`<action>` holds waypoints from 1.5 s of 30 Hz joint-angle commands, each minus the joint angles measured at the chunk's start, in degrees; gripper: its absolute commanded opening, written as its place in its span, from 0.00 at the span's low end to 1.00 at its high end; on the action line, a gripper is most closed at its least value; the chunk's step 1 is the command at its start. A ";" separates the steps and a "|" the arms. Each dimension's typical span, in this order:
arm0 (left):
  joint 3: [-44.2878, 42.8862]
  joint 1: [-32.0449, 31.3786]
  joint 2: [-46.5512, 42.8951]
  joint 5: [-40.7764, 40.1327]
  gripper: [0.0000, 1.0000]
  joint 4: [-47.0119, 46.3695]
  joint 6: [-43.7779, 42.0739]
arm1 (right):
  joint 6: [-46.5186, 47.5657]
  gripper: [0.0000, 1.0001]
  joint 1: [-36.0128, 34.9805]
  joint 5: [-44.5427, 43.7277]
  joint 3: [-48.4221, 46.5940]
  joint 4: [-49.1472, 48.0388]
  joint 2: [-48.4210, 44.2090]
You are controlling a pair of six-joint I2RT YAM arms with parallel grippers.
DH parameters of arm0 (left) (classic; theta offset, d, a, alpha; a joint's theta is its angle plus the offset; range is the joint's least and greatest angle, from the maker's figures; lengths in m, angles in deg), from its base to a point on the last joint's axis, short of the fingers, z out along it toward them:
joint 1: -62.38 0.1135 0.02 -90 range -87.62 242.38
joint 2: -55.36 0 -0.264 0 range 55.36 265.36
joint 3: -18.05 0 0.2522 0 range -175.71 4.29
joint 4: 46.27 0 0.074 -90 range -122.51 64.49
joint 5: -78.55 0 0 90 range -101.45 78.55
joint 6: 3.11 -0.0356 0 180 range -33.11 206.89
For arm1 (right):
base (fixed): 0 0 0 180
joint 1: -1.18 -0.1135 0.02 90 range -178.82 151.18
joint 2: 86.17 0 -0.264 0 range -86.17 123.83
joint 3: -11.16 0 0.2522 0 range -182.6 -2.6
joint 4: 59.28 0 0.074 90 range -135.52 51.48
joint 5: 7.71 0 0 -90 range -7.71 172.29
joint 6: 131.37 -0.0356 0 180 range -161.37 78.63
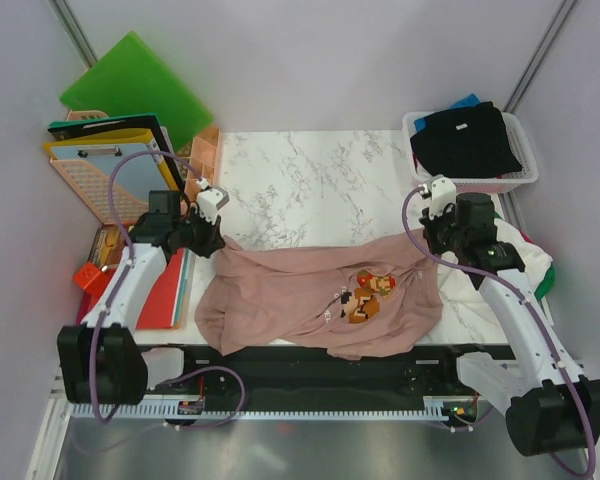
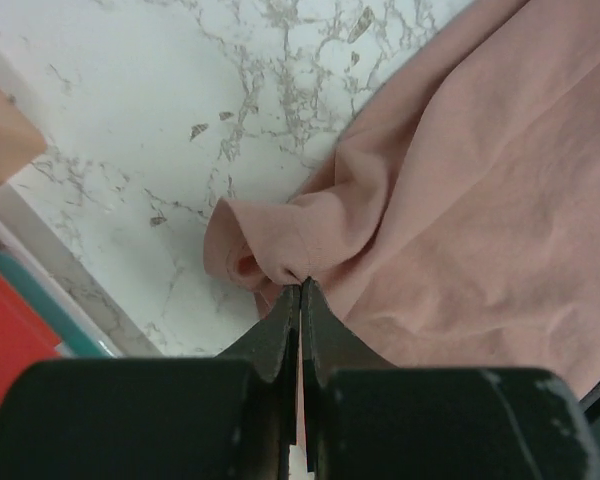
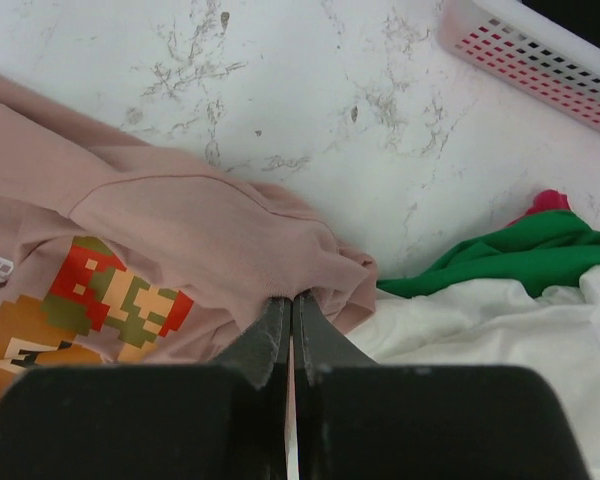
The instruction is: Fold and stack the t-shirts
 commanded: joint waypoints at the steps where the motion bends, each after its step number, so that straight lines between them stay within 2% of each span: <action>1: -2.20 0.27 7.56 1.28 0.02 -4.81 -0.74 | 0.79 0.00 -0.22 2.42 -2.18 -5.68 1.31; 7: -6.69 0.27 17.58 1.55 0.02 -4.54 3.12 | 0.88 0.00 -0.13 2.43 -1.83 -5.68 1.76; 10: -7.31 0.27 17.60 0.85 0.02 -4.89 3.04 | 0.97 0.00 -0.13 2.61 -1.13 -5.85 1.50; 11: -7.48 0.27 17.16 -0.72 0.06 -4.89 2.61 | 1.06 0.00 -0.22 2.69 -0.78 -5.77 1.50; 12: -7.57 0.27 16.55 -1.95 0.13 -4.98 2.08 | 1.14 0.00 -0.22 2.69 -0.69 -5.76 1.41; 13: -7.66 0.27 15.67 -3.53 0.39 -5.16 1.12 | 1.14 0.00 -0.22 2.61 -0.60 -5.76 1.23; 16: -6.96 0.79 10.32 -10.13 0.64 -6.39 -0.12 | 0.97 0.00 -0.22 2.43 -0.25 -5.76 0.88; 17: -7.13 0.97 8.39 -10.49 0.68 -4.56 -0.30 | 0.88 0.00 -0.22 2.34 -0.16 -5.94 0.71; 20: -8.80 0.97 8.27 -8.48 0.71 1.41 -1.00 | 0.79 0.00 -0.13 2.87 -0.07 -5.94 0.79; 23: -11.17 0.97 12.22 -4.09 0.72 11.34 -1.79 | 0.62 0.00 -0.13 3.04 -0.16 -5.94 1.06; 26: -14.77 3.78 19.68 8.10 0.73 21.98 -4.59 | 0.70 0.00 -0.22 3.22 0.01 -6.03 0.71; 27: -16.17 4.13 24.05 14.84 0.73 26.35 -5.91 | 0.79 0.00 -0.22 3.13 0.10 -6.03 0.70; 29: -17.15 5.45 27.16 21.90 0.74 28.84 -6.97 | 0.97 0.00 -0.22 2.69 0.37 -5.94 0.35; 30: -17.50 6.06 28.31 22.64 0.74 29.12 -6.89 | 1.14 0.00 -0.22 2.52 0.54 -5.94 0.09; 37: -16.01 8.53 28.23 20.89 0.76 29.64 -5.66 | 1.85 0.00 -0.22 1.90 1.25 -6.12 -0.18; 45: -11.44 8.79 24.01 7.27 0.76 19.72 0.31 | 1.76 0.00 -0.22 2.69 1.07 -6.20 0.09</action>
